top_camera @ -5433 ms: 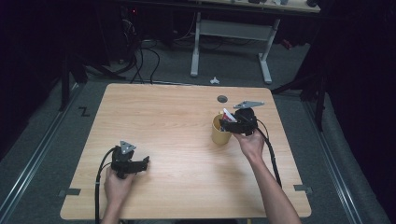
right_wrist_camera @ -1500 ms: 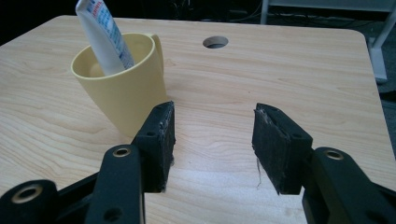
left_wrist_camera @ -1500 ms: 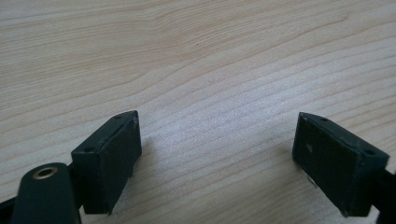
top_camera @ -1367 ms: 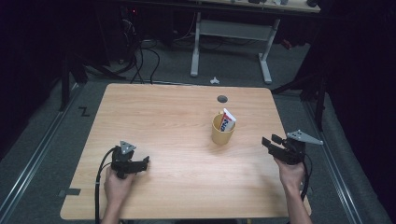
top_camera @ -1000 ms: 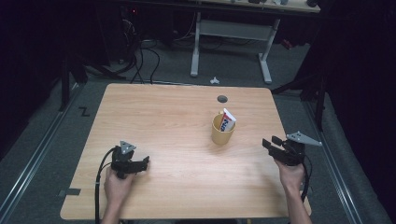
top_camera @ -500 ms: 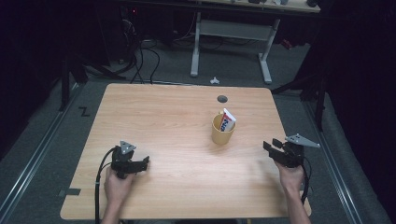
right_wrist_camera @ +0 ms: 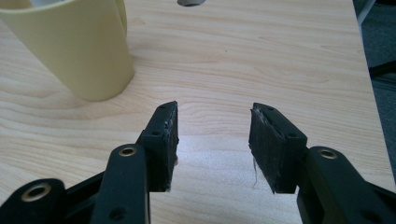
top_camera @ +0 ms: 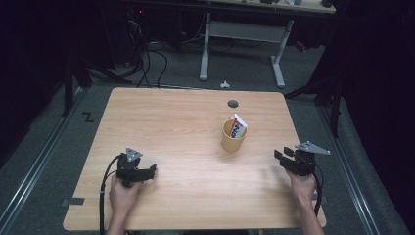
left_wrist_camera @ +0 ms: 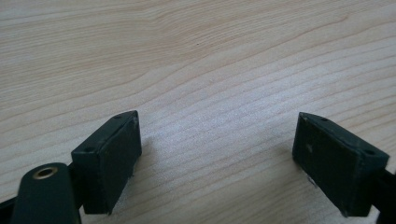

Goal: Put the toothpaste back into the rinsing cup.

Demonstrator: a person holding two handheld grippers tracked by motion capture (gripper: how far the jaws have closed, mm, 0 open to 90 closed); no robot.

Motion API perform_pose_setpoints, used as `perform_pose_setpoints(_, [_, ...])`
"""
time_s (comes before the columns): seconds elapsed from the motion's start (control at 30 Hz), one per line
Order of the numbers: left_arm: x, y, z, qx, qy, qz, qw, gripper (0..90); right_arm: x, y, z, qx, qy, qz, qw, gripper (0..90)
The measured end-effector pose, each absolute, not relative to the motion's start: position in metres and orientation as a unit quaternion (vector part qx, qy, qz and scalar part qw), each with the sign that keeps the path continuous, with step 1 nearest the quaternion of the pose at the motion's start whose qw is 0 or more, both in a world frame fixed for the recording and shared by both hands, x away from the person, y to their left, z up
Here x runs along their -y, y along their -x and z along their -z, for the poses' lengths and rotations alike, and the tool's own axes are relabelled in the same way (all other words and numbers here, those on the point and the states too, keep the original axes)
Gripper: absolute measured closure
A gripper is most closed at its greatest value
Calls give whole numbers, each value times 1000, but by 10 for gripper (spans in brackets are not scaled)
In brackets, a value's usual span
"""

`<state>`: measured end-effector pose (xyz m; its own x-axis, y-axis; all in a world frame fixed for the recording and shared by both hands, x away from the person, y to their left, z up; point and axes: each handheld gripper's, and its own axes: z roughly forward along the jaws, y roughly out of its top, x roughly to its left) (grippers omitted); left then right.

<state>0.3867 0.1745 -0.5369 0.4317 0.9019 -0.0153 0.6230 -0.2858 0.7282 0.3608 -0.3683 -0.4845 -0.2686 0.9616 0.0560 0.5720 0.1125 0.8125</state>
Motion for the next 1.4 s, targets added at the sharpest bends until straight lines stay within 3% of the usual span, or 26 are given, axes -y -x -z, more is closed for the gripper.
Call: perform_pose_setpoints(1.4, [-174, -387, 537, -492, -775, -205, 339, 159, 350, -388, 518, -724, -550, -328, 257, 495])
